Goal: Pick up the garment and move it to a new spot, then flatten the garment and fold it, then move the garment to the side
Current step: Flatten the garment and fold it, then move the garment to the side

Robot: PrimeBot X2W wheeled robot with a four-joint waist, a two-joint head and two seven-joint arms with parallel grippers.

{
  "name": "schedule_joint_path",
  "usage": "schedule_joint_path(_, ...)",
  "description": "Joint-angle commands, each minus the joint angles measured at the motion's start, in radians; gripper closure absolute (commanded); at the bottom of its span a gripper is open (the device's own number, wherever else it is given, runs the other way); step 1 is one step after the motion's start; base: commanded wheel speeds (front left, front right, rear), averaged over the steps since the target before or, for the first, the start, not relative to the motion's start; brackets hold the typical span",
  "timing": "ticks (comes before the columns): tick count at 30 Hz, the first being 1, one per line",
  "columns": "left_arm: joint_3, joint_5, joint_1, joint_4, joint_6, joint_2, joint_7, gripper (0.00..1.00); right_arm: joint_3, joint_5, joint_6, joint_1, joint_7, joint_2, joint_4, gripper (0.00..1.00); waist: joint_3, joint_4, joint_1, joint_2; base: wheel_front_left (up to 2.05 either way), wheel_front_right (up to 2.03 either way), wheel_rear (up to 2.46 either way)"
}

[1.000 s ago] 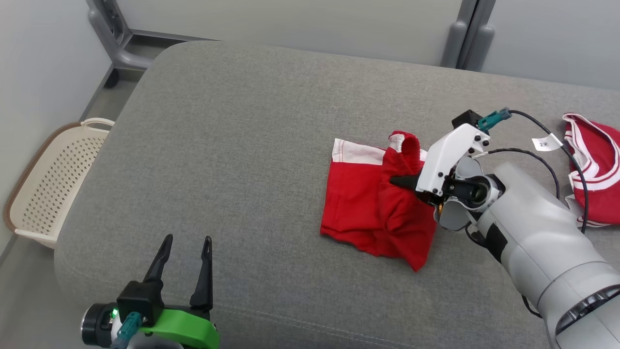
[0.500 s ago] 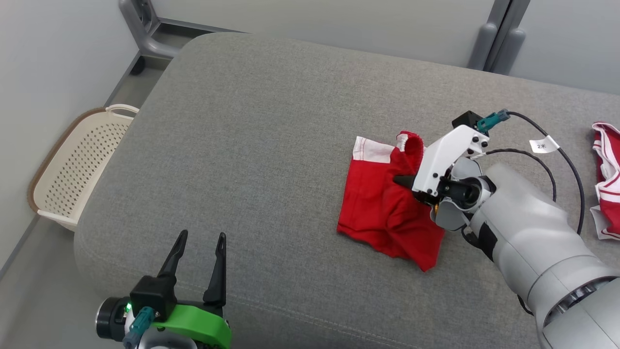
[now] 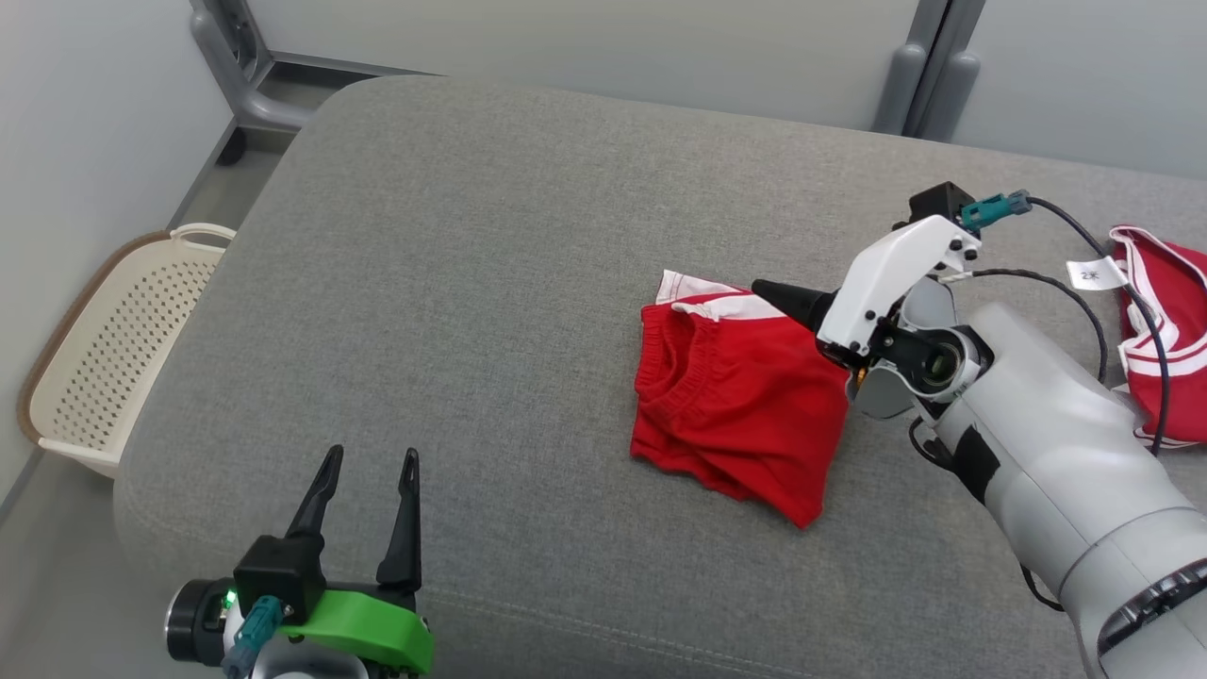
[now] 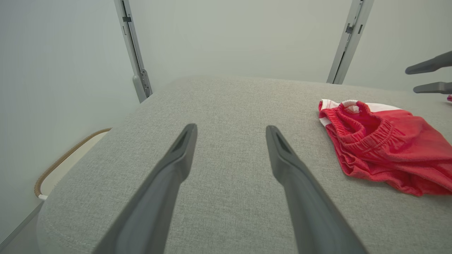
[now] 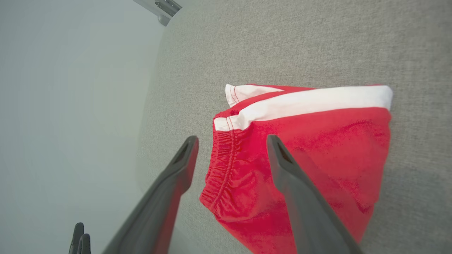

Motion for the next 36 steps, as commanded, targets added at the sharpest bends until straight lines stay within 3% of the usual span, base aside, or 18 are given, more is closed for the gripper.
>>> schedule_joint_path(1, 0.006, 0.009, 0.003, -0.004, -0.006, 0.002, -0.001, 0.0, -0.001, 0.009, 0.0, 0.031, -0.027, -0.022, -0.04, 0.0, -0.008, -0.016, 0.0, 0.0, 0.0, 0.0, 0.0)
schedule_joint_path(10, 0.036, 0.028, 0.018, -0.032, -0.008, 0.012, -0.001, 0.0, 0.059, -0.065, 0.0, 0.137, -0.245, -0.144, -0.244, 0.0, -0.01, -0.06, 0.0, 0.0, 0.0, 0.0, 0.0)
schedule_joint_path(14, 0.047, 0.042, 0.022, -0.046, -0.006, 0.015, -0.001, 0.0, 0.089, -0.076, 0.0, 0.168, -0.26, -0.173, -0.261, 0.0, 0.0, -0.077, 0.0, 0.0, 0.0, 0.0, 0.0)
schedule_joint_path(25, 0.076, 0.058, 0.011, -0.06, 0.012, 0.018, -0.001, 0.0, 0.146, -0.016, 0.0, 0.133, -0.047, -0.17, -0.197, 0.0, 0.017, -0.091, 0.0, 0.0, 0.0, 0.0, 0.0)
schedule_joint_path(36, 0.081, 0.062, 0.0, -0.049, 0.025, 0.01, -0.001, 0.0, 0.165, 0.015, 0.0, 0.052, 0.11, -0.129, -0.037, 0.0, 0.026, -0.038, 0.0, 0.0, 0.0, 0.0, 0.0)
